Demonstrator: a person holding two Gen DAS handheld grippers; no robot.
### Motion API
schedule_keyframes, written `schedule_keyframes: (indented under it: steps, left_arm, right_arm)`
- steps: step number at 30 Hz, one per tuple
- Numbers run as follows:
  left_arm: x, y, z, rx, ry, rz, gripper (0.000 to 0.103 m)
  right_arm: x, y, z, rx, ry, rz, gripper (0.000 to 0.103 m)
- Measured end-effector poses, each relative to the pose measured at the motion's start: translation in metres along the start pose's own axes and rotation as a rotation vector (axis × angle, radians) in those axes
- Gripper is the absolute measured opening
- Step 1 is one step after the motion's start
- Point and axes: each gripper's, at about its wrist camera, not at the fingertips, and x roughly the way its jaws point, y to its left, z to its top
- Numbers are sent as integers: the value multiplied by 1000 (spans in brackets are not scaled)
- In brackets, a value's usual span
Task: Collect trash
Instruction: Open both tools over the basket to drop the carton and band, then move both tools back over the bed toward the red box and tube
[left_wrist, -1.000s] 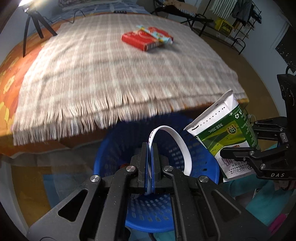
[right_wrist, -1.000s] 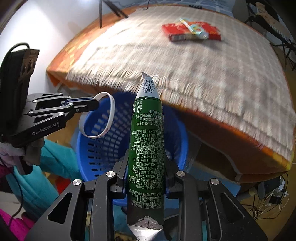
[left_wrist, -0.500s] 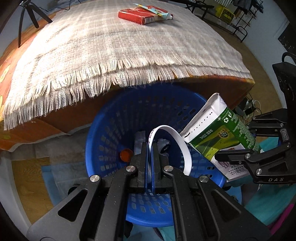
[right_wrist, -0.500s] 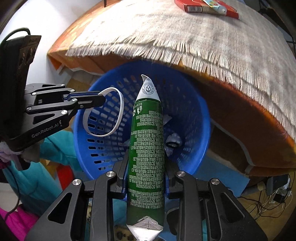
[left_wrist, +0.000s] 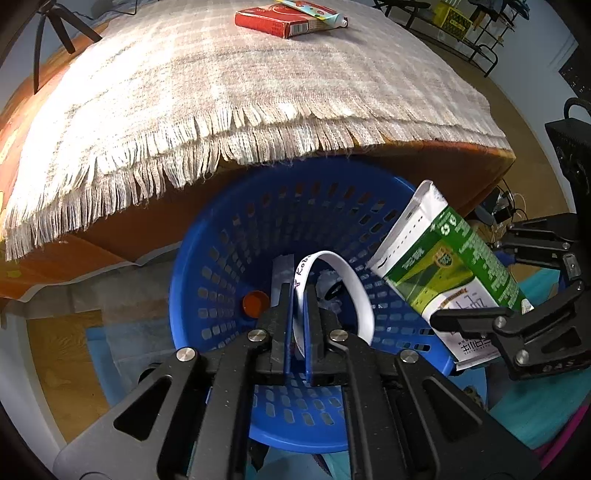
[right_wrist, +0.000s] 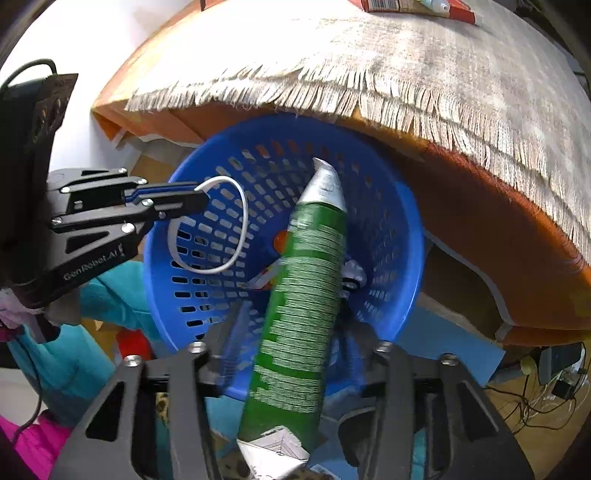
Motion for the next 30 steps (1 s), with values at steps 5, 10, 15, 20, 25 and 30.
schedule_keyframes:
  steps: [5, 10, 15, 20, 25, 30]
  left_arm:
    - [-3, 0, 1, -2, -14, 3, 33]
    - [-11, 2, 5, -5, -42, 7, 41]
    - [-14, 4, 6, -4, -52, 13, 41]
    - [-19, 1, 10, 1, -69, 14, 41]
    - [-26, 0, 21, 11, -84, 8, 41]
    - [-35, 1, 35, 4, -109, -5, 41]
  right_arm:
    - [-6, -1, 3, 19, -23, 60, 53]
    - [-14, -1, 3, 20, -49, 60, 53]
    - [-18, -6, 2, 25, -66, 25, 53]
    - [-26, -12, 3, 42, -94, 1, 53]
    - [-37, -13, 10, 38, -151, -61, 53]
    - [-55, -22, 15, 38, -229, -120, 53]
